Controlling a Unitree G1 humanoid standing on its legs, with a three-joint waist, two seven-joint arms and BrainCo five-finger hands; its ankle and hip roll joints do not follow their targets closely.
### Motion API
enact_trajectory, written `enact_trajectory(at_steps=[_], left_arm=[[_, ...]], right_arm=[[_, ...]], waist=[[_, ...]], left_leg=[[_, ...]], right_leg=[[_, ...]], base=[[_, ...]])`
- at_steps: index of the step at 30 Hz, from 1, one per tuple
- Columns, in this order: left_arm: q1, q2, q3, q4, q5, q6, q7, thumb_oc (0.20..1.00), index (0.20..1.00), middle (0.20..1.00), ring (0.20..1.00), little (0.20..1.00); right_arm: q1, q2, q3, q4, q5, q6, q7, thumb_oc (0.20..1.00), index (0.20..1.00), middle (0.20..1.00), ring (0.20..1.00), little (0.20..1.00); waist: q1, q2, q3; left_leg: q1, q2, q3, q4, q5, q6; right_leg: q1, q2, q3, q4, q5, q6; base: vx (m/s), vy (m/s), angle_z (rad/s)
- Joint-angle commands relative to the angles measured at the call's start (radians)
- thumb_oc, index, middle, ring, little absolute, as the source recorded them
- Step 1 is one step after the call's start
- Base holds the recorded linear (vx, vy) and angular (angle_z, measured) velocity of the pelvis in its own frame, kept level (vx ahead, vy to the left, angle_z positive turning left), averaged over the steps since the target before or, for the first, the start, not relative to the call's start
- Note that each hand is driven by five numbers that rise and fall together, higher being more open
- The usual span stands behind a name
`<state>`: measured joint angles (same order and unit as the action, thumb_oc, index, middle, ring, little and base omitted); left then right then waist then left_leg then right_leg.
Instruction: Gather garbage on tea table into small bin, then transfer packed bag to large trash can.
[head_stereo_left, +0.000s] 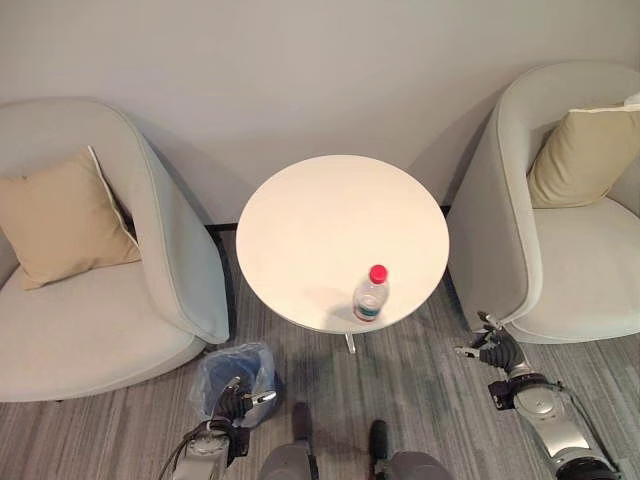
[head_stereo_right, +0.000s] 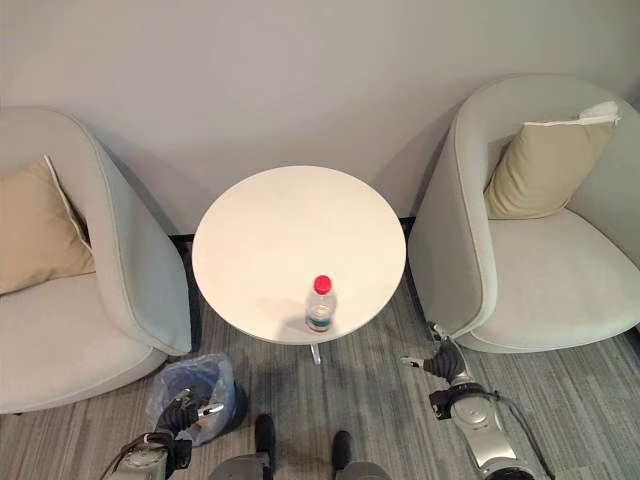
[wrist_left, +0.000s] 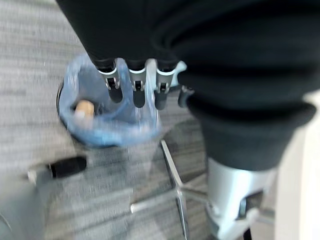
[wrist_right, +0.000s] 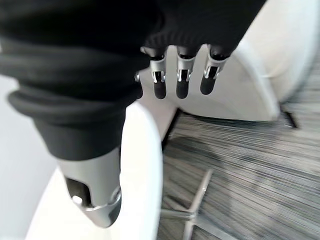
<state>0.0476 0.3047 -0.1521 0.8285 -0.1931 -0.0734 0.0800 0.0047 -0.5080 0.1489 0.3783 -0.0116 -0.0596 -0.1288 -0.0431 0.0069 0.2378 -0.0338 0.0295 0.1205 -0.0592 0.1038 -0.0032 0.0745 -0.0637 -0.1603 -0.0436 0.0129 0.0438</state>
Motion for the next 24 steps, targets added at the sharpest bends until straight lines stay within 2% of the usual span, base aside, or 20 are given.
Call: enact_trajectory(at_steps=[1, 3, 8, 11, 18, 19, 20, 24], left_arm=[[0.001, 0.049, 0.039, -0.012, 0.029, -0.029, 0.02, 1.0, 1.0, 1.0, 1.0, 1.0], [0.014, 0.055, 0.052, -0.013, 0.03, -0.033, 0.021, 1.0, 1.0, 1.0, 1.0, 1.0], [0.03, 0.042, 0.029, 0.008, 0.057, -0.036, 0.004, 1.0, 1.0, 1.0, 1.0, 1.0], [0.049, 0.034, 0.02, 0.024, 0.068, -0.034, -0.003, 1.0, 1.0, 1.0, 1.0, 1.0], [0.061, 0.033, 0.004, 0.03, 0.074, -0.03, -0.003, 1.0, 1.0, 1.0, 1.0, 1.0], [0.056, 0.032, -0.01, 0.022, 0.066, -0.031, 0.003, 1.0, 1.0, 1.0, 1.0, 1.0], [0.058, 0.034, -0.018, 0.014, 0.058, -0.032, 0.008, 1.0, 1.0, 1.0, 1.0, 1.0], [0.058, 0.035, -0.017, 0.026, 0.056, -0.027, 0.012, 1.0, 1.0, 1.0, 1.0, 1.0]], right_arm=[[-0.045, -0.033, 0.046, -0.05, -0.072, -0.039, 0.005, 1.0, 1.0, 1.0, 1.0, 1.0], [-0.097, -0.063, 0.094, -0.11, -0.137, -0.042, 0.018, 1.0, 1.0, 1.0, 1.0, 1.0], [-0.194, -0.088, 0.196, -0.135, -0.21, -0.043, 0.041, 1.0, 1.0, 1.0, 1.0, 1.0], [-0.241, -0.067, 0.264, -0.065, -0.238, -0.03, 0.053, 1.0, 1.0, 1.0, 1.0, 1.0], [-0.304, 0.0, 0.315, 0.012, -0.215, -0.015, 0.043, 1.0, 1.0, 1.0, 1.0, 1.0], [-0.348, 0.042, 0.321, 0.046, -0.182, -0.013, 0.017, 0.391, 0.391, 0.391, 0.391, 0.391], [-0.38, 0.073, 0.323, 0.065, -0.147, -0.012, -0.003, 0.2, 0.2, 0.2, 0.2, 0.2], [-0.397, 0.073, 0.313, 0.054, -0.135, -0.011, -0.02, 0.2, 0.2, 0.2, 0.2, 0.2]], waist=[[0.039, -0.037, -0.051], [0.055, -0.035, -0.06], [0.079, -0.026, -0.074], [0.095, -0.022, -0.077], [0.128, -0.013, -0.07], [0.139, -0.008, -0.066], [0.151, -0.004, -0.063], [0.162, -0.005, -0.06]], left_leg=[[0.007, 0.003, -0.002, 0.113, -0.174, -0.037], [0.019, -0.007, 0.006, 0.108, -0.186, -0.028], [0.052, -0.013, 0.001, 0.08, -0.187, -0.028], [0.075, -0.011, -0.015, 0.051, -0.178, -0.032], [0.087, -0.01, -0.044, 0.033, -0.166, -0.036], [0.083, -0.011, -0.052, 0.028, -0.159, -0.036], [0.078, -0.011, -0.06, 0.024, -0.153, -0.036], [0.068, -0.009, -0.078, 0.015, -0.142, -0.04]], right_leg=[[-0.043, -0.056, 0.025, 0.103, -0.111, 0.073], [-0.039, -0.065, 0.028, 0.101, -0.108, 0.084], [-0.013, -0.069, 0.015, 0.07, -0.105, 0.088], [0.01, -0.064, -0.003, 0.052, -0.108, 0.085], [0.029, -0.056, -0.03, 0.035, -0.11, 0.082], [0.028, -0.054, -0.035, 0.029, -0.108, 0.081], [0.025, -0.051, -0.038, 0.027, -0.107, 0.079], [0.02, -0.046, -0.047, 0.024, -0.109, 0.076]], base=[[0.07, 0.101, 0.06], [0.09, 0.095, -0.02], [0.08, 0.01, -0.06], [0.06, -0.03, 0.24], [0.03, -0.03, 0.12], [0.0, 0.002, 0.05], [-0.01, 0.001, 0.05], [-0.02, -0.01, 0.17]])
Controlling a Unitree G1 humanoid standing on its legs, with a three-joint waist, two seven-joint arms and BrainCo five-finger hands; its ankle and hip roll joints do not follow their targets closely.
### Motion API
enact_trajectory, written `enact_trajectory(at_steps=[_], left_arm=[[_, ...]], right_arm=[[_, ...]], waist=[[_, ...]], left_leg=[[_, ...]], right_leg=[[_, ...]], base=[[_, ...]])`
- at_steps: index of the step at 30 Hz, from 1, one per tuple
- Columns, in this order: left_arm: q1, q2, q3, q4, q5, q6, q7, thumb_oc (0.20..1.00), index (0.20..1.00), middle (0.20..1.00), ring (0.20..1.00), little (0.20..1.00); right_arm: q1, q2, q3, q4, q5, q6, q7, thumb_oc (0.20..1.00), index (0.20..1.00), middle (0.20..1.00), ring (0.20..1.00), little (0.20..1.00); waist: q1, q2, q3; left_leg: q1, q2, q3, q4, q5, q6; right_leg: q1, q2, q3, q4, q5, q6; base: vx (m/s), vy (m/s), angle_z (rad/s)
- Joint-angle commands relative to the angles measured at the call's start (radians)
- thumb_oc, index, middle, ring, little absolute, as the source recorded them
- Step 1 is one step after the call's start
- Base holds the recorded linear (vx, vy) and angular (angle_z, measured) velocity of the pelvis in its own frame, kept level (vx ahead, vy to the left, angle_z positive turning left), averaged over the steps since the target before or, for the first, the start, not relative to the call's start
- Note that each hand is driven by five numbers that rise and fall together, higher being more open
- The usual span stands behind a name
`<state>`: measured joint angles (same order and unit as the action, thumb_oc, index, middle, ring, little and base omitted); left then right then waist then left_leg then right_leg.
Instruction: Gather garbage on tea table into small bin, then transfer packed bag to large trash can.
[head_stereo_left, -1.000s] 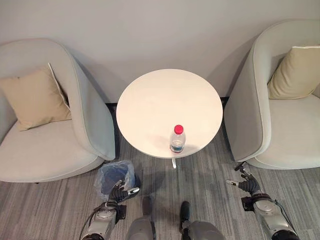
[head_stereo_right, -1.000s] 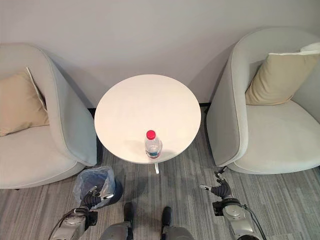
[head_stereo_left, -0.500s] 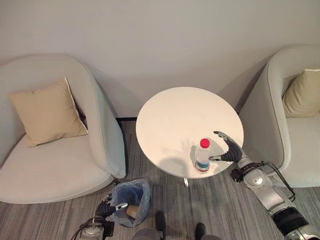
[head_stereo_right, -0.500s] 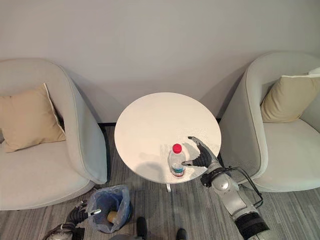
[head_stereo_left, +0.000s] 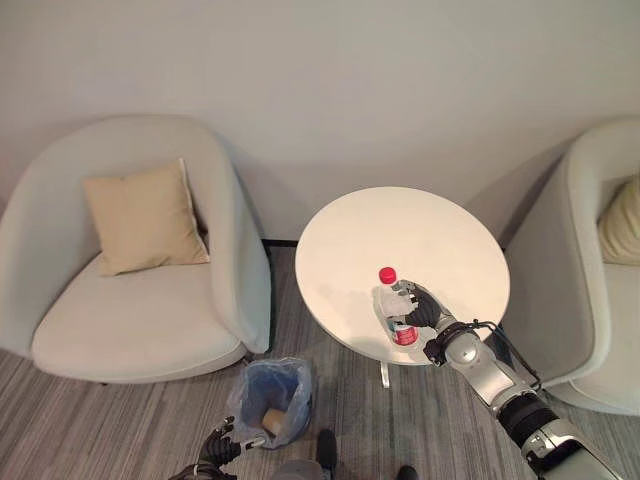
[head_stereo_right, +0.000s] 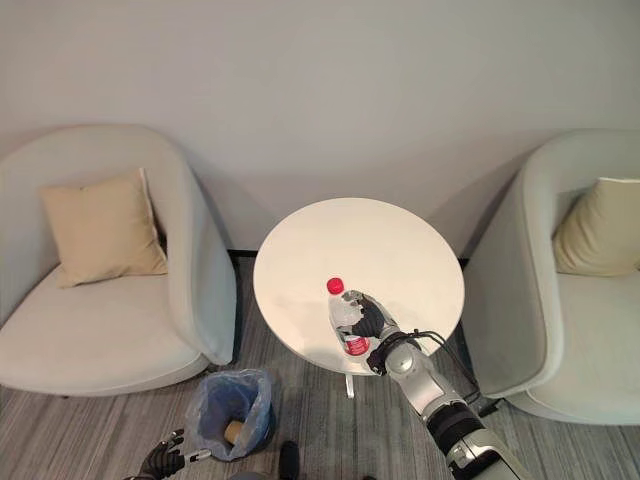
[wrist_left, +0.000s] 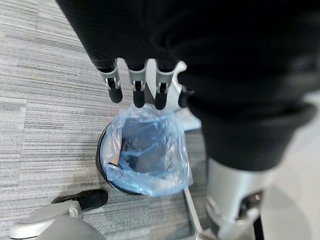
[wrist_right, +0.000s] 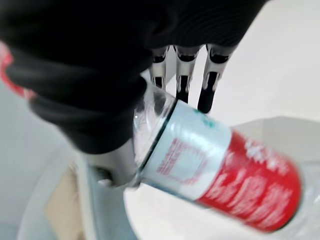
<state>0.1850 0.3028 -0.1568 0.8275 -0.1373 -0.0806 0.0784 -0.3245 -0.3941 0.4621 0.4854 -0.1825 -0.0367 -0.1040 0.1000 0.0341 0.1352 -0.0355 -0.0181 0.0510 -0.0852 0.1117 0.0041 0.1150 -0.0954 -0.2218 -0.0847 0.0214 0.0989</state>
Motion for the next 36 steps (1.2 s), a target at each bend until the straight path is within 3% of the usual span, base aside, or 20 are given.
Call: enact_trajectory(at_steps=[1, 9, 16, 20, 23, 24, 27, 29, 33, 36], left_arm=[[-0.079, 0.038, -0.01, 0.032, 0.001, -0.018, 0.015, 1.0, 1.0, 1.0, 1.0, 1.0], [-0.061, 0.037, 0.021, 0.028, 0.0, -0.003, 0.015, 1.0, 1.0, 1.0, 1.0, 1.0], [-0.082, 0.023, 0.006, 0.011, -0.006, -0.002, 0.01, 1.0, 1.0, 1.0, 1.0, 1.0], [-0.092, 0.011, -0.012, 0.015, 0.009, 0.0, 0.007, 1.0, 1.0, 1.0, 1.0, 1.0], [-0.104, 0.008, -0.016, 0.011, 0.021, -0.001, 0.013, 1.0, 1.0, 1.0, 1.0, 1.0], [-0.109, 0.007, -0.015, 0.005, 0.03, -0.002, 0.012, 1.0, 1.0, 1.0, 1.0, 1.0], [-0.111, 0.006, -0.013, 0.017, 0.044, -0.002, 0.017, 1.0, 1.0, 1.0, 1.0, 1.0], [-0.108, 0.007, -0.007, 0.02, 0.045, 0.0, 0.019, 1.0, 1.0, 1.0, 1.0, 1.0], [-0.121, 0.028, 0.014, 0.014, 0.03, 0.006, 0.027, 1.0, 1.0, 1.0, 1.0, 1.0], [-0.131, 0.04, 0.021, -0.006, 0.02, 0.002, 0.033, 1.0, 1.0, 1.0, 1.0, 1.0]], right_arm=[[-0.062, -0.044, -0.011, -0.067, 0.044, -0.035, -0.049, 0.2, 0.2, 0.2, 0.2, 0.2], [0.044, -0.074, -0.114, -0.231, 0.099, -0.059, -0.049, 0.2, 0.2, 0.2, 0.2, 0.2], [0.111, -0.08, -0.168, -0.329, 0.138, -0.095, -0.057, 0.2, 0.2, 0.2, 0.2, 0.2], [0.143, -0.086, -0.199, -0.361, 0.148, -0.099, -0.072, 0.2, 0.2, 0.2, 0.2, 0.2], [0.163, -0.099, -0.225, -0.382, 0.144, -0.095, -0.086, 0.2, 0.2, 0.2, 0.2, 0.2], [0.166, -0.109, -0.24, -0.395, 0.136, -0.087, -0.093, 0.2, 0.2, 0.2, 0.2, 0.2], [0.162, -0.104, -0.24, -0.404, 0.13, -0.085, -0.094, 0.2, 0.2, 0.2, 0.2, 0.2], [0.155, -0.095, -0.231, -0.402, 0.124, -0.082, -0.088, 0.2, 0.2, 0.2, 0.2, 0.2], [0.125, -0.066, -0.205, -0.401, 0.13, -0.083, -0.078, 0.2, 0.2, 0.2, 0.2, 0.2], [0.111, -0.066, -0.189, -0.423, 0.132, -0.087, -0.063, 0.2, 0.2, 0.2, 0.2, 0.2]], waist=[[0.02, -0.032, 0.042], [0.015, -0.036, 0.034], [0.021, -0.025, 0.064], [0.01, -0.02, 0.08], [-0.017, -0.018, 0.08], [-0.036, -0.018, 0.073], [-0.04, -0.021, 0.069], [-0.032, -0.029, 0.067], [-0.022, -0.042, 0.085], [-0.043, -0.038, 0.099]], left_leg=[[0.068, 0.039, -0.011, 0.038, -0.147, -0.048], [0.066, 0.049, -0.032, 0.043, -0.135, -0.059], [-0.031, 0.047, -0.073, 0.125, -0.105, -0.099], [-0.094, 0.06, 0.006, 0.175, -0.1, -0.084], [-0.107, 0.094, 0.141, 0.187, -0.105, -0.066], [-0.087, 0.112, 0.222, 0.184, -0.134, -0.069], [-0.078, 0.106, 0.229, 0.176, -0.149, -0.064], [-0.079, 0.09, 0.217, 0.182, -0.168, -0.049], [-0.071, 0.067, 0.207, 0.198, -0.202, -0.011], [-0.058, 0.05, 0.194, 0.181, -0.189, 0.011]], right_leg=[[-0.022, -0.014, 0.012, 0.064, -0.118, 0.02], [-0.009, -0.007, -0.018, 0.073, -0.134, 0.008], [-0.014, -0.003, -0.093, 0.069, -0.15, -0.015], [-0.018, -0.024, -0.162, 0.073, -0.147, -0.015], [-0.022, -0.045, -0.22, 0.077, -0.147, -0.01], [-0.01, -0.059, -0.242, 0.075, -0.161, 0.001], [-0.004, -0.07, -0.248, 0.078, -0.154, 0.014], [-0.004, -0.084, -0.235, 0.103, -0.161, 0.021], [-0.091, -0.128, -0.165, 0.279, -0.171, 0.035], [-0.181, -0.078, -0.04, 0.3, -0.146, 0.025]], base=[[-0.05, -0.021, 0.22], [-0.06, -0.043, 0.16], [-0.15, -0.038, 0.28], [-0.09, 0.042, 0.57], [0.02, 0.145, 1.06], [0.13, 0.203, 1.39], [0.14, 0.195, 0.61], [0.14, 0.223, 0.26], [0.11, 0.178, -0.01], [0.04, 0.104, 0.04]])
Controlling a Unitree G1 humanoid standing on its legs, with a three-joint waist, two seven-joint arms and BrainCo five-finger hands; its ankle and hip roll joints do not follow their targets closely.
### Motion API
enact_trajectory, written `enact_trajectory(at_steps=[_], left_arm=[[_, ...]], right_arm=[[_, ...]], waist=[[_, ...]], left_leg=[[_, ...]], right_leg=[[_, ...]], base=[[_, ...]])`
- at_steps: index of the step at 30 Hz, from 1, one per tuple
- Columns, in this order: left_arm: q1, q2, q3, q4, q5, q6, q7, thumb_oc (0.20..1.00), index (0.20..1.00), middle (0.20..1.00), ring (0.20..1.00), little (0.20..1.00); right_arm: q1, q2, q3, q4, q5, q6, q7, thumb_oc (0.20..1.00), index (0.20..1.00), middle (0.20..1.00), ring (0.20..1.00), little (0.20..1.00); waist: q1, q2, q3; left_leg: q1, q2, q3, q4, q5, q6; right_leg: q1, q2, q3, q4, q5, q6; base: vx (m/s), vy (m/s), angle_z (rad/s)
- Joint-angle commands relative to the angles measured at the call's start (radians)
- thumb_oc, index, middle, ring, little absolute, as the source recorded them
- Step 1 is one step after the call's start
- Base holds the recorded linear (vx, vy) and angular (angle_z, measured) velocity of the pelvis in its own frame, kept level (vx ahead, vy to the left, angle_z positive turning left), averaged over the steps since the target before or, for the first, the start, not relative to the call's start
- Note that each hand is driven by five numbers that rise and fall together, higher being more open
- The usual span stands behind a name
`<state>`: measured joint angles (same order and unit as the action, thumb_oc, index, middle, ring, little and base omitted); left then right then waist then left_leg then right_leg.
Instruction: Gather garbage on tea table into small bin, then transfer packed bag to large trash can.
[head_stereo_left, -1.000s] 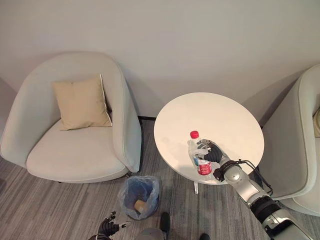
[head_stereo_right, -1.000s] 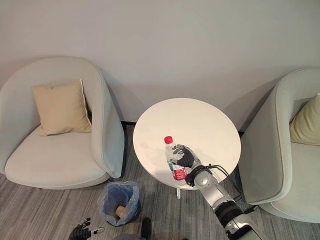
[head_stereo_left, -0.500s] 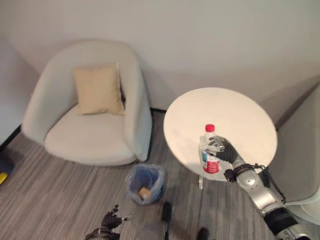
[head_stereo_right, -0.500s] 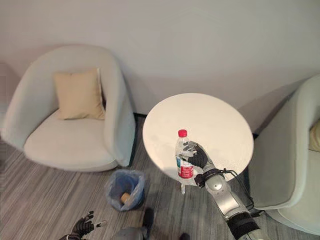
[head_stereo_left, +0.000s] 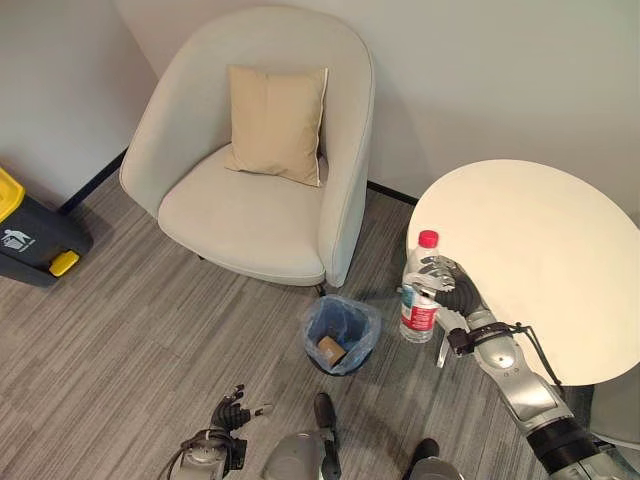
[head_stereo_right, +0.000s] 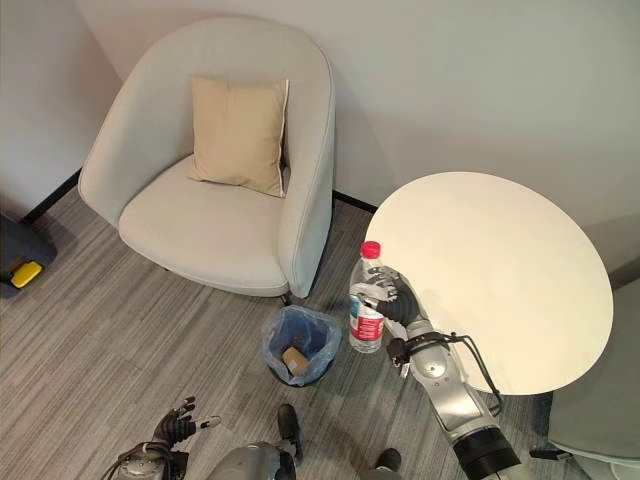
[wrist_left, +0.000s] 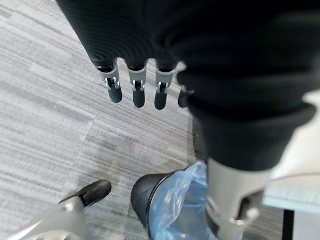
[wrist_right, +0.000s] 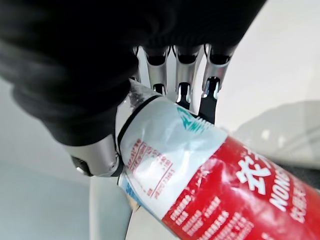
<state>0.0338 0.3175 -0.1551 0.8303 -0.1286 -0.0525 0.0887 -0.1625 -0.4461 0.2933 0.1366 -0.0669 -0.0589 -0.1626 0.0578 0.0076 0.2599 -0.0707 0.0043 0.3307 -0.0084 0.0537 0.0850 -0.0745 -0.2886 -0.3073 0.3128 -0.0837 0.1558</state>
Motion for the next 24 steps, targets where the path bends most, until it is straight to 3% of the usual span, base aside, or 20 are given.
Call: enact_trajectory(at_steps=[1, 5, 7, 10, 14, 17, 21, 22, 24], left_arm=[[0.021, 0.025, 0.018, -0.012, 0.012, -0.028, 0.023, 1.0, 1.0, 1.0, 1.0, 1.0], [0.016, 0.022, 0.005, -0.027, 0.013, -0.034, 0.02, 1.0, 1.0, 1.0, 1.0, 1.0], [0.02, 0.018, -0.006, -0.03, 0.027, -0.037, 0.008, 1.0, 1.0, 1.0, 1.0, 1.0], [0.04, 0.014, -0.007, -0.024, 0.033, -0.033, 0.003, 1.0, 1.0, 1.0, 1.0, 1.0], [0.005, 0.016, -0.035, -0.028, 0.015, -0.036, 0.018, 1.0, 1.0, 1.0, 1.0, 1.0], [-0.034, 0.016, -0.061, -0.048, -0.019, -0.043, 0.033, 1.0, 1.0, 1.0, 1.0, 1.0], [-0.062, 0.02, -0.102, -0.107, -0.066, -0.053, 0.059, 1.0, 1.0, 1.0, 1.0, 1.0], [-0.064, 0.023, -0.107, -0.123, -0.076, -0.055, 0.065, 1.0, 1.0, 1.0, 1.0, 1.0], [-0.089, 0.034, -0.124, -0.159, -0.096, -0.061, 0.073, 1.0, 1.0, 1.0, 1.0, 1.0]], right_arm=[[-0.054, -0.018, -0.012, -0.076, 0.011, -0.066, -0.002, 0.2, 0.2, 0.2, 0.2, 0.2], [-0.055, -0.039, -0.002, -0.081, -0.014, -0.066, 0.002, 0.2, 0.2, 0.2, 0.2, 0.2], [-0.027, -0.06, -0.008, -0.088, -0.033, -0.062, 0.013, 0.2, 0.2, 0.2, 0.2, 0.2], [-0.048, -0.115, 0.045, -0.088, -0.098, -0.06, 0.044, 0.2, 0.2, 0.2, 0.2, 0.2], [-0.121, -0.128, 0.088, -0.057, -0.107, -0.061, 0.018, 0.2, 0.2, 0.2, 0.2, 0.2], [-0.189, -0.115, 0.101, -0.016, -0.125, -0.055, -0.031, 0.2, 0.2, 0.2, 0.2, 0.2], [-0.277, -0.058, 0.085, 0.067, -0.124, -0.038, -0.134, 0.2, 0.2, 0.2, 0.2, 0.2], [-0.287, -0.048, 0.081, 0.083, -0.119, -0.034, -0.153, 0.2, 0.2, 0.2, 0.2, 0.2], [-0.344, -0.034, 0.078, 0.114, -0.11, -0.032, -0.185, 0.2, 0.2, 0.2, 0.2, 0.2]], waist=[[-0.004, -0.008, -0.022], [-0.026, -0.001, -0.004], [-0.029, -0.007, -0.008], [-0.008, 0.004, -0.013], [0.004, 0.01, 0.044], [0.016, 0.023, 0.092], [0.037, 0.051, 0.137], [0.04, 0.054, 0.143], [0.044, 0.066, 0.159]], left_leg=[[-0.01, 0.021, -0.096, 0.094, -0.133, -0.066], [0.018, -0.012, -0.169, 0.069, -0.133, -0.06], [0.005, -0.041, -0.215, 0.081, -0.13, -0.06], [-0.019, -0.035, -0.259, 0.088, -0.118, -0.08], [-0.104, -0.037, -0.3, 0.136, -0.103, -0.101], [-0.216, -0.036, -0.326, 0.202, -0.093, -0.112], [-0.396, -0.042, -0.341, 0.338, -0.108, -0.105], [-0.424, -0.044, -0.345, 0.381, -0.14, -0.11], [-0.549, -0.049, -0.348, 0.473, -0.154, -0.107]], right_leg=[[-0.002, 0.129, 0.068, -0.117, -0.033, -0.034], [-0.073, 0.181, 0.178, -0.155, -0.001, -0.031], [-0.047, 0.188, 0.215, -0.196, 0.013, -0.04], [-0.028, 0.193, 0.175, -0.222, 0.011, -0.055], [-0.076, 0.184, 0.123, -0.192, -0.001, -0.072], [-0.178, 0.164, 0.083, -0.108, -0.016, -0.086], [-0.355, 0.122, 0.047, 0.1, -0.091, -0.109], [-0.386, 0.112, 0.052, 0.157, -0.132, -0.107], [-0.514, 0.082, 0.051, 0.276, -0.168, -0.116]], base=[[0.13, 0.046, 0.14], [0.11, 0.002, 0.26], [0.06, -0.061, 0.96], [0.04, -0.159, 0.76], [-0.14, -0.102, 0.43], [-0.19, -0.053, 0.41], [-0.1, 0.006, 0.45], [0.0, -0.021, 0.44], [-0.07, -0.007, 0.4]])
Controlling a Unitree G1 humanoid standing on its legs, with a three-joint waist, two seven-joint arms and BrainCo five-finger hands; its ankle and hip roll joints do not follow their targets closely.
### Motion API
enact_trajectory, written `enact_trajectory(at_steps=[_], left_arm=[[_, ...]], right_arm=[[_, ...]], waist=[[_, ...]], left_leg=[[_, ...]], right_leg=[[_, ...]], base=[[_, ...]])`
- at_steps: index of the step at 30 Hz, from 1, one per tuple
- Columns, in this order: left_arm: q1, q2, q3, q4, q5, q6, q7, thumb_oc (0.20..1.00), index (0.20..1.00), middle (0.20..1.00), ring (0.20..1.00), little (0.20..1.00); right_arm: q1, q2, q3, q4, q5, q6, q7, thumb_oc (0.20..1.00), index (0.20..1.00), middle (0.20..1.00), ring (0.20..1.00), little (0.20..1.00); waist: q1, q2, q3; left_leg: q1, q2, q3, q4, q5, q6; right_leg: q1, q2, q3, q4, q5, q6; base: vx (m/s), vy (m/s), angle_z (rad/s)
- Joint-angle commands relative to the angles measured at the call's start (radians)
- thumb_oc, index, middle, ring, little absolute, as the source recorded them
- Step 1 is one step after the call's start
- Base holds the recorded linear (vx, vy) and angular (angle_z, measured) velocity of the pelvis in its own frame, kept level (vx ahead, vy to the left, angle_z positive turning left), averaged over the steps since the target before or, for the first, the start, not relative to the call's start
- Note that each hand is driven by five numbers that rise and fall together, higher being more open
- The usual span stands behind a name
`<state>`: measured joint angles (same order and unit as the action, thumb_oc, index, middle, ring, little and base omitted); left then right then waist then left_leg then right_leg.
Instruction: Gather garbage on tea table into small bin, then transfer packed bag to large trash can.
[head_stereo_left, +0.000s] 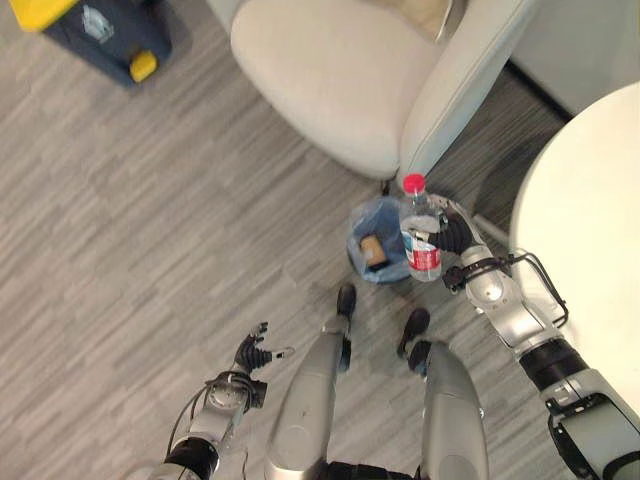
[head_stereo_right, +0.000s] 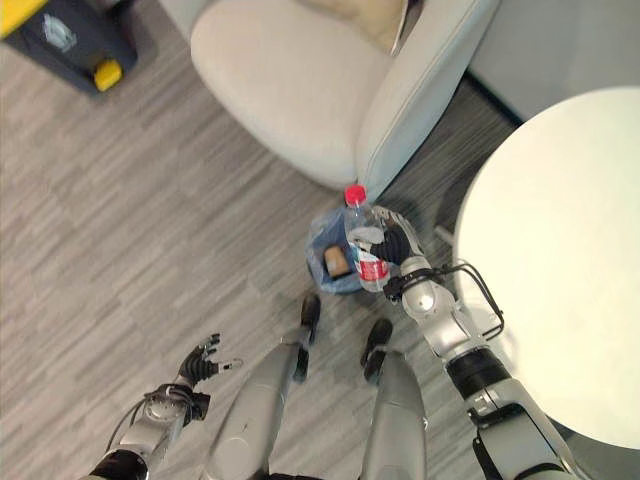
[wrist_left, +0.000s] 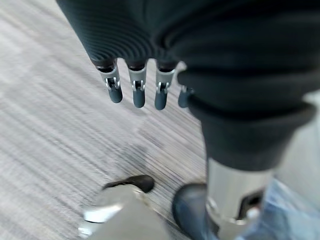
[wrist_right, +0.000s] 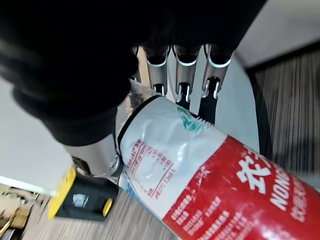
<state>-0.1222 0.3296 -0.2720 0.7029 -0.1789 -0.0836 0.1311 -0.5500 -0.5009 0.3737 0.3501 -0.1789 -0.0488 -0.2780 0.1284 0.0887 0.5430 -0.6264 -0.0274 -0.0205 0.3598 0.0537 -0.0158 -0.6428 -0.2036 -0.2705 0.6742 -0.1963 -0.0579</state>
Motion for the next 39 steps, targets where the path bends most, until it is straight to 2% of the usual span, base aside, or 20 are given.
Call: enact_trajectory(at_steps=[1, 6, 7, 10, 11, 15, 19, 20, 21, 28, 30, 32, 33, 34, 39], left_arm=[[0.053, 0.026, -0.016, -0.038, -0.047, -0.033, 0.035, 1.0, 1.0, 1.0, 1.0, 1.0], [-0.013, 0.053, -0.038, -0.05, -0.043, -0.032, 0.034, 1.0, 1.0, 1.0, 1.0, 1.0], [-0.039, 0.068, -0.05, -0.055, -0.037, -0.036, 0.04, 1.0, 1.0, 1.0, 1.0, 1.0], [-0.06, 0.075, -0.056, -0.051, -0.053, -0.04, 0.045, 1.0, 1.0, 1.0, 1.0, 1.0], [-0.077, 0.075, -0.066, -0.05, -0.069, -0.046, 0.049, 1.0, 1.0, 1.0, 1.0, 1.0], [-0.091, 0.071, -0.087, -0.048, -0.076, -0.049, 0.048, 1.0, 1.0, 1.0, 1.0, 1.0], [-0.113, 0.066, -0.113, -0.047, -0.08, -0.055, 0.054, 1.0, 1.0, 1.0, 1.0, 1.0], [-0.114, 0.065, -0.116, -0.053, -0.079, -0.056, 0.054, 1.0, 1.0, 1.0, 1.0, 1.0], [-0.115, 0.065, -0.117, -0.055, -0.078, -0.055, 0.056, 1.0, 1.0, 1.0, 1.0, 1.0], [-0.114, 0.05, -0.106, -0.051, -0.069, -0.055, 0.069, 1.0, 1.0, 1.0, 1.0, 1.0], [-0.111, 0.045, -0.096, -0.05, -0.061, -0.054, 0.071, 1.0, 1.0, 1.0, 1.0, 1.0], [-0.112, 0.045, -0.089, -0.043, -0.046, -0.059, 0.072, 1.0, 1.0, 1.0, 1.0, 1.0], [-0.112, 0.044, -0.089, -0.043, -0.046, -0.059, 0.072, 1.0, 1.0, 1.0, 1.0, 1.0], [-0.109, 0.051, -0.094, -0.046, -0.032, -0.061, 0.067, 1.0, 1.0, 1.0, 1.0, 1.0], [-0.111, 0.064, -0.101, -0.039, -0.03, -0.063, 0.071, 1.0, 1.0, 1.0, 1.0, 1.0]], right_arm=[[0.015, 0.018, 0.0, -0.086, 0.008, -0.042, -0.079, 0.2, 0.2, 0.2, 0.2, 0.2], [-0.091, 0.001, 0.02, -0.007, 0.024, -0.027, -0.098, 0.2, 0.2, 0.2, 0.2, 0.2], [-0.152, -0.011, 0.036, 0.04, 0.024, -0.024, -0.106, 0.2, 0.2, 0.2, 0.2, 0.2], [-0.244, -0.041, 0.061, 0.099, 0.024, -0.015, -0.11, 0.2, 0.2, 0.2, 0.2, 0.2], [-0.302, -0.058, 0.071, 0.139, 0.046, -0.014, -0.121, 0.2, 0.2, 0.2, 0.2, 0.2], [-0.356, -0.065, 0.072, 0.183, 0.068, -0.015, -0.141, 0.2, 0.2, 0.2, 0.2, 0.2], [-0.397, -0.057, 0.101, 0.315, 0.068, 0.0, -0.158, 0.2, 0.2, 0.2, 0.2, 0.2], [-0.39, -0.051, 0.117, 0.349, 0.058, 0.012, -0.151, 0.307, 0.307, 0.307, 0.307, 0.307], [-0.385, -0.046, 0.128, 0.363, 0.046, 0.019, -0.149, 1.0, 1.0, 1.0, 1.0, 1.0], [-0.336, -0.028, 0.178, 0.379, -0.04, 0.034, -0.133, 1.0, 1.0, 1.0, 1.0, 1.0], [-0.32, -0.043, 0.201, 0.348, -0.099, 0.037, -0.13, 1.0, 1.0, 1.0, 1.0, 1.0], [-0.319, -0.091, 0.261, 0.297, -0.226, 0.038, -0.119, 1.0, 1.0, 1.0, 1.0, 1.0], [-0.319, -0.091, 0.261, 0.296, -0.227, 0.038, -0.119, 1.0, 1.0, 1.0, 1.0, 1.0], [-0.326, -0.118, 0.317, 0.292, -0.303, 0.043, -0.101, 1.0, 1.0, 1.0, 1.0, 1.0], [-0.364, -0.117, 0.393, 0.343, -0.349, 0.053, -0.071, 1.0, 1.0, 1.0, 1.0, 1.0]], waist=[[-0.026, -0.013, -0.115], [-0.023, -0.009, -0.109], [-0.024, -0.008, -0.111], [-0.016, -0.012, -0.122], [-0.005, -0.015, -0.137], [0.005, -0.013, -0.152], [0.018, -0.01, -0.17], [0.02, -0.008, -0.171], [0.019, -0.009, -0.172], [0.006, -0.016, -0.18], [0.001, -0.023, -0.181], [-0.007, -0.033, -0.182], [-0.007, -0.032, -0.181], [-0.009, -0.038, -0.181], [-0.006, -0.042, -0.175]], left_leg=[[-0.039, -0.019, 0.003, 0.132, -0.157, -0.006], [-0.236, -0.026, 0.004, 0.247, -0.164, -0.002], [-0.327, -0.034, 0.006, 0.307, -0.176, 0.003], [-0.417, -0.04, 0.008, 0.343, -0.182, 0.011], [-0.484, -0.051, 0.006, 0.372, -0.188, 0.021], [-0.531, -0.067, 0.007, 0.375, -0.187, 0.028], [-0.551, -0.084, -0.001, 0.342, -0.177, 0.03], [-0.555, -0.086, -0.002, 0.337, -0.174, 0.03], [-0.56, -0.088, -0.003, 0.338, -0.173, 0.03], [-0.568, -0.086, -0.005, 0.339, -0.17, 0.026], [-0.56, -0.08, -0.005, 0.331, -0.17, 0.025], [-0.545, -0.07, -0.005, 0.312, -0.171, 0.021], [-0.544, -0.07, -0.006, 0.312, -0.17, 0.021], [-0.536, -0.067, -0.007, 0.3, -0.17, 0.018], [-0.535, -0.06, -0.011, 0.289, -0.165, 0.014]], right_leg=[[0.01, -0.012, 0.016, -0.051, -0.067, 0.094], [-0.196, -0.044, 0.04, 0.107, -0.108, 0.074], [-0.295, -0.064, 0.067, 0.175, -0.125, 0.065], [-0.389, -0.075, 0.095, 0.223, -0.14, 0.055], [-0.459, -0.096, 0.111, 0.26, -0.154, 0.049], [-0.51, -0.112, 0.124, 0.277, -0.156, 0.05], [-0.528, -0.12, 0.126, 0.262, -0.146, 0.058], [-0.533, -0.121, 0.127, 0.26, -0.143, 0.059], [-0.537, -0.12, 0.127, 0.262, -0.142, 0.06], [-0.552, -0.11, 0.136, 0.264, -0.132, 0.062], [-0.544, -0.108, 0.133, 0.255, -0.125, 0.066], [-0.531, -0.099, 0.13, 0.235, -0.119, 0.073], [-0.529, -0.099, 0.129, 0.234, -0.118, 0.073], [-0.52, -0.095, 0.122, 0.219, -0.116, 0.08], [-0.515, -0.093, 0.114, 0.208, -0.111, 0.087]], base=[[-0.12, 0.013, 0.35], [-0.05, 0.008, 0.2], [-0.01, 0.045, 0.19], [0.02, 0.031, 0.14], [0.06, 0.033, 0.1], [0.04, 0.036, 0.09], [0.02, 0.03, 0.12], [0.01, 0.015, 0.07], [0.0, 0.0, 0.0], [0.0, 0.0, 0.0], [0.0, -0.02, -0.05], [-0.01, -0.029, -0.06], [-0.01, -0.049, -0.06], [0.0, -0.03, -0.07], [0.0, -0.017, -0.02]])
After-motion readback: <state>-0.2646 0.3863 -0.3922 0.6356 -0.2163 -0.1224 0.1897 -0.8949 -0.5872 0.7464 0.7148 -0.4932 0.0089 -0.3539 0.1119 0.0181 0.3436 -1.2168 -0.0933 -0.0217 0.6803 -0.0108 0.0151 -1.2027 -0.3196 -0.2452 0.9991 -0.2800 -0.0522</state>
